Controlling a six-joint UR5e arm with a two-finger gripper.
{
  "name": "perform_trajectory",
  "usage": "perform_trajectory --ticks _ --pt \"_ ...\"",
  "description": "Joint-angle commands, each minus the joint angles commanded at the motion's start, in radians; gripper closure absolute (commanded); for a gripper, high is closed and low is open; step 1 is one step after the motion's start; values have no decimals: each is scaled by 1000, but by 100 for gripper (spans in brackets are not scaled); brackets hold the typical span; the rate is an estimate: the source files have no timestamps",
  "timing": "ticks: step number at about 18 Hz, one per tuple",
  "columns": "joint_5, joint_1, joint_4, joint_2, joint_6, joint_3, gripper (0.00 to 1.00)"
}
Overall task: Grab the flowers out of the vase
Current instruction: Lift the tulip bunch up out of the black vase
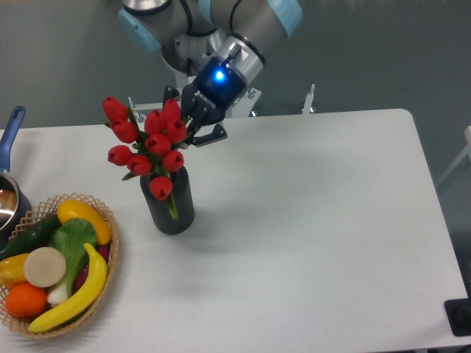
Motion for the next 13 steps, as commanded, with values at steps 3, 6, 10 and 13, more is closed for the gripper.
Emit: perform_trajectory --ticks 3,6,10,13 --pt "-3 8 0 -2 -72 32 100" --pt "-21 18 -2 -5 -138 58 100" --pt "-68 37 -2 -9 -176 68 100" --pt "-68 40 -3 -11 -232 100 100"
